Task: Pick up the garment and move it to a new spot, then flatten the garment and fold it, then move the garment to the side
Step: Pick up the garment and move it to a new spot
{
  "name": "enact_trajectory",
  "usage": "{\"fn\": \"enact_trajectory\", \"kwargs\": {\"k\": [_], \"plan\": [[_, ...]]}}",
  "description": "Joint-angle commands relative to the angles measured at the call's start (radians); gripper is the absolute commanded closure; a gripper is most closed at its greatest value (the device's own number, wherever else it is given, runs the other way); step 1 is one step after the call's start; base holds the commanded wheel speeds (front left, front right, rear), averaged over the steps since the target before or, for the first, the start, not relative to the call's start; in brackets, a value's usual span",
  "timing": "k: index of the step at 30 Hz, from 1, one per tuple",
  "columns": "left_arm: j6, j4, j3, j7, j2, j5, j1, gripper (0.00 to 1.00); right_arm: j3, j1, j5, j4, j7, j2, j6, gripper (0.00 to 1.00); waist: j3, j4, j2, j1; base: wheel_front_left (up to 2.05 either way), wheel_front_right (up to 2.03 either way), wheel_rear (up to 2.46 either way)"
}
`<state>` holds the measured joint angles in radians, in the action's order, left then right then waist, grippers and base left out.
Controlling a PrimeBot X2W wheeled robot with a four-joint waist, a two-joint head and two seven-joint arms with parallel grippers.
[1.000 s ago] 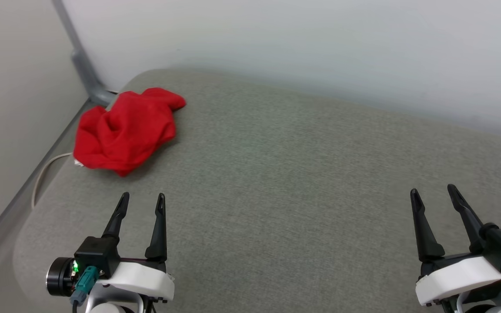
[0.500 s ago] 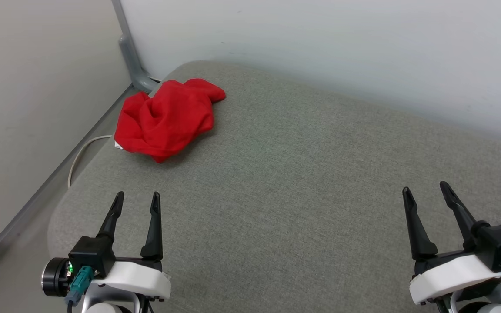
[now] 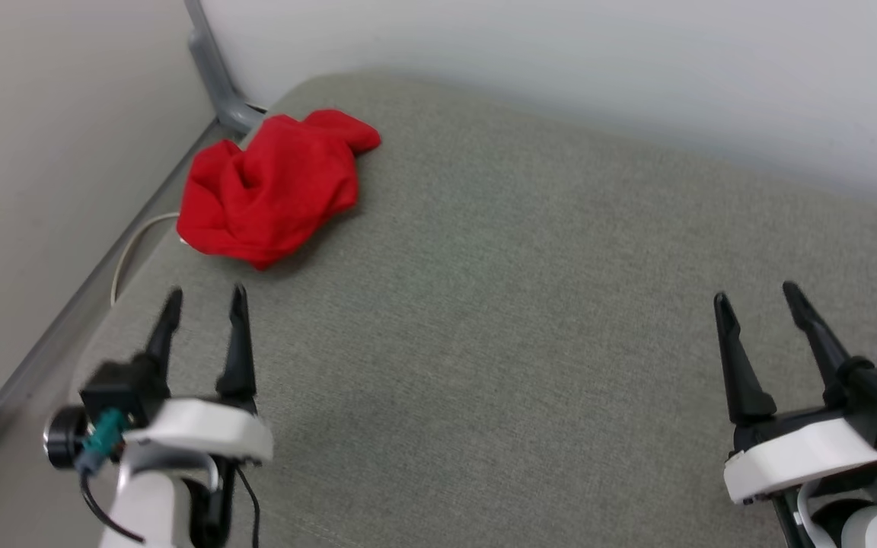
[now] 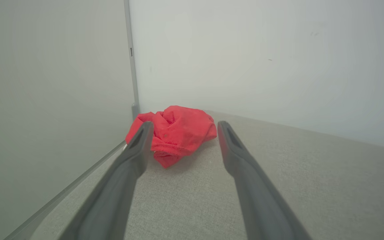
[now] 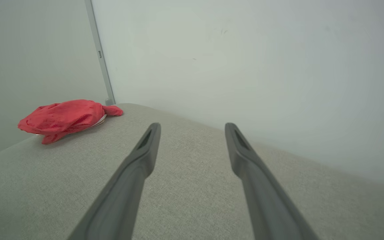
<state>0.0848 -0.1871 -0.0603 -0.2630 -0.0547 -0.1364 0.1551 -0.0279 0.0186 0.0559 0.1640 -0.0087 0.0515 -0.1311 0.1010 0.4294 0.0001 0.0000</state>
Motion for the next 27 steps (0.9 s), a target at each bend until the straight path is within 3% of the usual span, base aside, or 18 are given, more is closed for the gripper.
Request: {"fn": "enact_trajectory", "kwargs": {"k": [1, 8, 14, 27], "plan": [[0.01, -0.034, -0.012, -0.003, -0.021, -0.012, 0.081, 0.0, -0.005, 0.031, -0.023, 0.023, 0.0, -0.001, 0.001, 0.0, 0.063, -0.028, -0.0001, 0.0, 0.0, 0.0, 0.0], [0.022, -0.171, -0.067, -0.003, -0.08, -0.067, 0.269, 0.0, 0.0, 0.093, -0.04, 0.052, 0.007, 0.002, 0.001, 0.0, 0.18, -0.094, -0.0001, 0.0, 0.0, 0.0, 0.0], [0.039, -0.342, -0.084, 0.084, -0.159, -0.163, 0.463, 0.0, -0.001, 0.148, -0.045, 0.067, 0.001, 0.005, 0.001, 0.0, 0.293, -0.15, -0.0001, 0.0, 0.0, 0.0, 0.0], [0.046, -0.634, -0.056, 0.585, -0.431, -0.386, 0.732, 0.0, 0.024, 0.245, -0.05, 0.059, -0.021, 0.011, 0.001, 0.0, 0.459, -0.257, -0.0001, 0.0, 0.0, 0.0, 0.0]]}}
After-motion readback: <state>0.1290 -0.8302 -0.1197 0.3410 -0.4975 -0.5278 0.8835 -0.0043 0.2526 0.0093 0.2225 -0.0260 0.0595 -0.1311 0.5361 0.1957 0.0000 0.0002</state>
